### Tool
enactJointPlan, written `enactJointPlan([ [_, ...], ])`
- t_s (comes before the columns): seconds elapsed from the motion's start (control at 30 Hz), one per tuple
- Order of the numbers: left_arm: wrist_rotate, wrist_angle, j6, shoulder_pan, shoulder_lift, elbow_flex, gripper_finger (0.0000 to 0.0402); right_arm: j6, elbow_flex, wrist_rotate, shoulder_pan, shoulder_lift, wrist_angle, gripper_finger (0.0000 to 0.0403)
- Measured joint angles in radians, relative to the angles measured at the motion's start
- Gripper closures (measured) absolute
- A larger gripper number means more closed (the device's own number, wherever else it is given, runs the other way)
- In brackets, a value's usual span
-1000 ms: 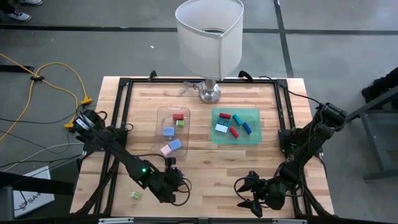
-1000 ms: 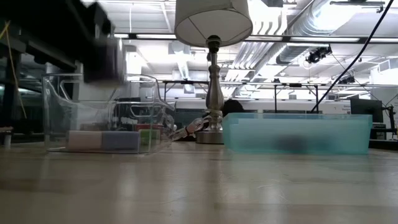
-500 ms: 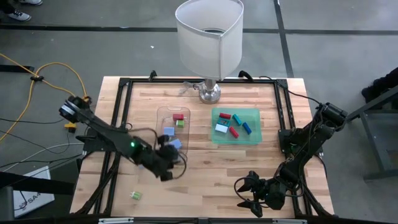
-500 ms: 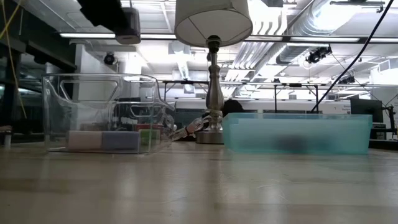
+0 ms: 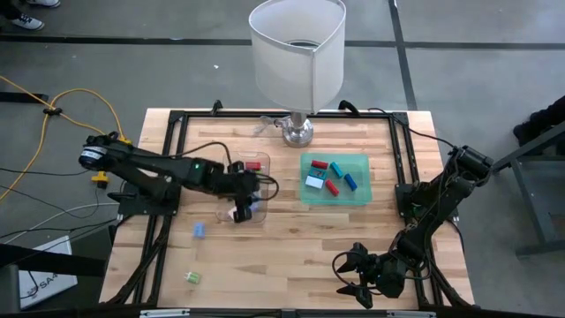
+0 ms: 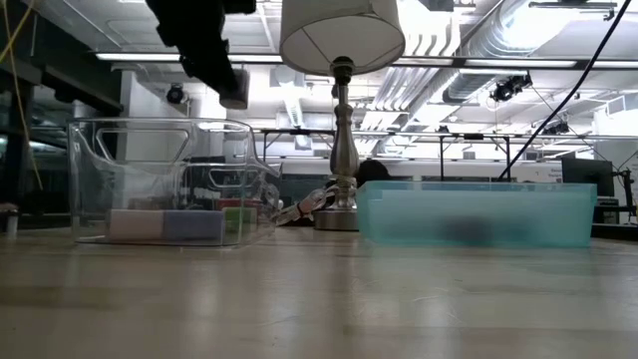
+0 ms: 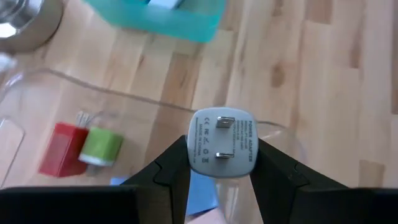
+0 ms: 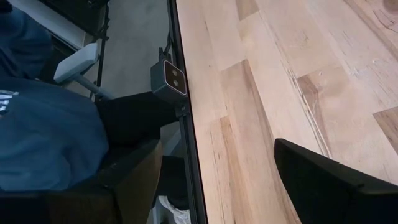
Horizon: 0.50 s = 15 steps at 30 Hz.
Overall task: Pick & Place Office items
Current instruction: Put the purple charger adapter into the transparent bin
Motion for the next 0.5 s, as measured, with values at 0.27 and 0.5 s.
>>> enactJointPlan([
  [0.27, 0.013, 0.046, 0.022, 0.070, 0.000, -0.076, 0.0274, 0.000, 0.000, 0.000, 0.000, 0.000, 0.000, 0.0105],
  [0.5, 0.079, 0.171, 0.054, 0.152, 0.000, -0.198, 0.0274, 0.000, 0.000, 0.000, 0.000, 0.000, 0.000, 0.0105],
])
